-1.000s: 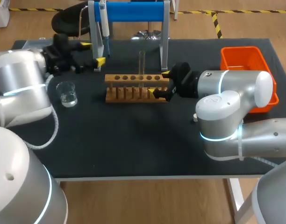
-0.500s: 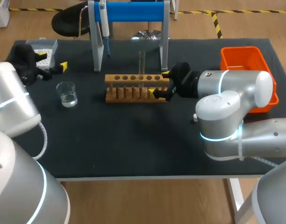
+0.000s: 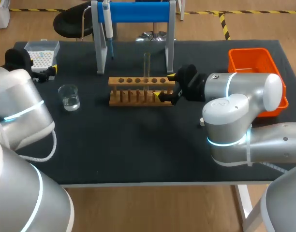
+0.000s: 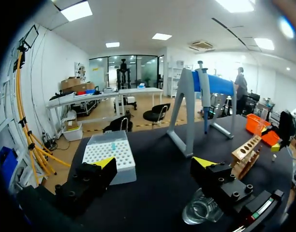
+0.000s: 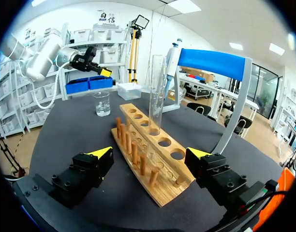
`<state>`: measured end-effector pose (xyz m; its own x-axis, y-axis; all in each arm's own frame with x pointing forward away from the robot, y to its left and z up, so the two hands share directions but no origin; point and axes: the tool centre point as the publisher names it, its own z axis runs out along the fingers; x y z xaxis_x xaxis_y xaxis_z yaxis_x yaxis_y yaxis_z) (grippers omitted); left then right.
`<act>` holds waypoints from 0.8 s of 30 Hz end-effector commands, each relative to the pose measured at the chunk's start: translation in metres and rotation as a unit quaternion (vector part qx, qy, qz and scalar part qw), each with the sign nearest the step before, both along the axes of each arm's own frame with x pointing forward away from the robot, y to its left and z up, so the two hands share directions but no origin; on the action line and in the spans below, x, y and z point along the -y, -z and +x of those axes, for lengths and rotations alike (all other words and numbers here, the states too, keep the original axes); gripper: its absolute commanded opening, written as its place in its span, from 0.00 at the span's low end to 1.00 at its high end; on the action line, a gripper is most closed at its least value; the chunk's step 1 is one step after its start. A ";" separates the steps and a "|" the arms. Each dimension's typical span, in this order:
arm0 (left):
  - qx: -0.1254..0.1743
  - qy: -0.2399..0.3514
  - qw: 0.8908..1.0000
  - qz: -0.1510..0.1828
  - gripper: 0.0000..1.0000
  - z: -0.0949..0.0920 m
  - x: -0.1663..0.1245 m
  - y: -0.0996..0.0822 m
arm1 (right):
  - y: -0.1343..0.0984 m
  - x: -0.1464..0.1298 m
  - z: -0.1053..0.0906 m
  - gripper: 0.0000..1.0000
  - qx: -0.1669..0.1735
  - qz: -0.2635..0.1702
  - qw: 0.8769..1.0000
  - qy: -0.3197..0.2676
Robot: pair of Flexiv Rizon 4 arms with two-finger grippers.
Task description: Invert the test tube, pick up the pipette, mount the tip to pipette, aspirate from beaker and dispense into the tube, eject the tip, return the pipette, and cap with the stopper.
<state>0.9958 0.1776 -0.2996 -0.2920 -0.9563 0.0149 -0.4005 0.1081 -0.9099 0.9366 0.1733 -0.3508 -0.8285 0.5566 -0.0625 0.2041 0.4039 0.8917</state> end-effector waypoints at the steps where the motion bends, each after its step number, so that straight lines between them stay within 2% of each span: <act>1: 0.015 -0.097 0.994 0.036 1.00 0.012 0.001 0.010 | 0.000 -0.001 0.000 1.00 0.000 -0.001 1.000 0.001; 13: 0.002 -0.087 0.996 0.024 1.00 0.031 -0.011 0.020 | 0.000 -0.001 0.000 1.00 0.000 -0.001 1.000 0.001; 19: -0.017 -0.070 0.997 0.013 1.00 0.038 -0.019 0.019 | 0.000 -0.001 0.000 1.00 0.000 -0.001 1.000 0.001; 24: -0.040 -0.054 0.998 0.017 1.00 0.044 -0.023 0.018 | 0.000 -0.001 0.000 1.00 0.000 -0.001 1.000 0.001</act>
